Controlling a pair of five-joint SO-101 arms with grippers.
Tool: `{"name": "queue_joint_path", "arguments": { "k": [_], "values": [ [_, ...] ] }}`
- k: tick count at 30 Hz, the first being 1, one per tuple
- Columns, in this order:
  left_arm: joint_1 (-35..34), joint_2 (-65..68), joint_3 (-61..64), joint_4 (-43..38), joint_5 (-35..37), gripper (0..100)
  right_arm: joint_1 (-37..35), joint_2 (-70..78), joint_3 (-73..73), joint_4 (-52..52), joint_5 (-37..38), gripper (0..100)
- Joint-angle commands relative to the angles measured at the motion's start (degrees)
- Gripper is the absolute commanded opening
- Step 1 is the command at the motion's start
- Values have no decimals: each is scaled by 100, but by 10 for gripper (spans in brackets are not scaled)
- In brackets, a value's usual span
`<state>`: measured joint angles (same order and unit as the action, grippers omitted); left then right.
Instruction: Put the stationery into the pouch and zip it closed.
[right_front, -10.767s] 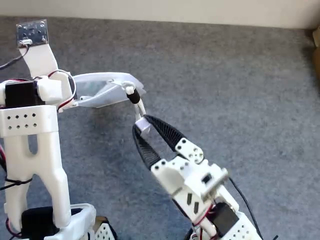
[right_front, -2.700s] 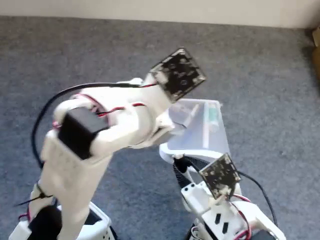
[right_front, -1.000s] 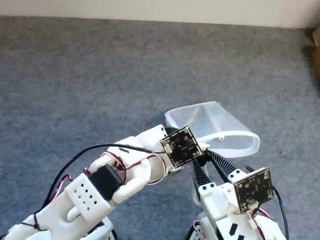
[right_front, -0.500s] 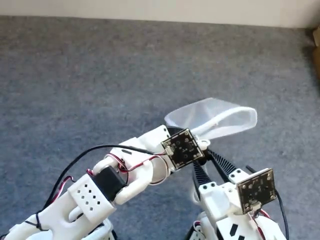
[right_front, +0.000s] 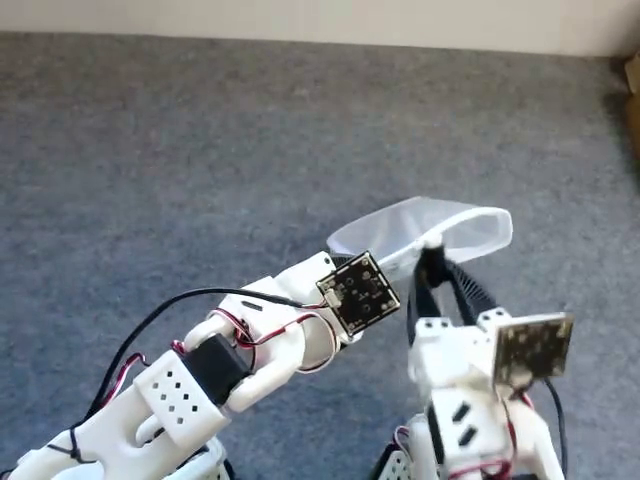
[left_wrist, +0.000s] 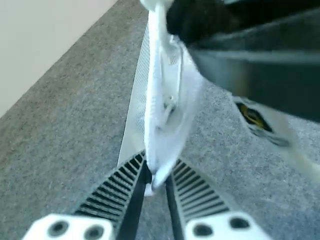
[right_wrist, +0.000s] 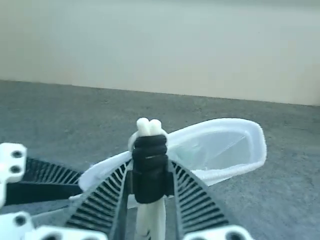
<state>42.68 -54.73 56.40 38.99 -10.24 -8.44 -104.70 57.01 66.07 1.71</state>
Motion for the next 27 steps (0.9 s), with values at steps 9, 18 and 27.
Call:
{"name": "queue_joint_path", "arguments": {
  "k": [9,18,27],
  "values": [
    [-207,-101,-75,229,-9,5,1332,-13,426,-1288,-299,5],
    [-207,-101,-66,264,-70,4,1666,-13,497,-1437,-290,5],
    [-532,-101,-75,290,-88,4,2510,-4,857,-2149,-281,5]
  ]
}}
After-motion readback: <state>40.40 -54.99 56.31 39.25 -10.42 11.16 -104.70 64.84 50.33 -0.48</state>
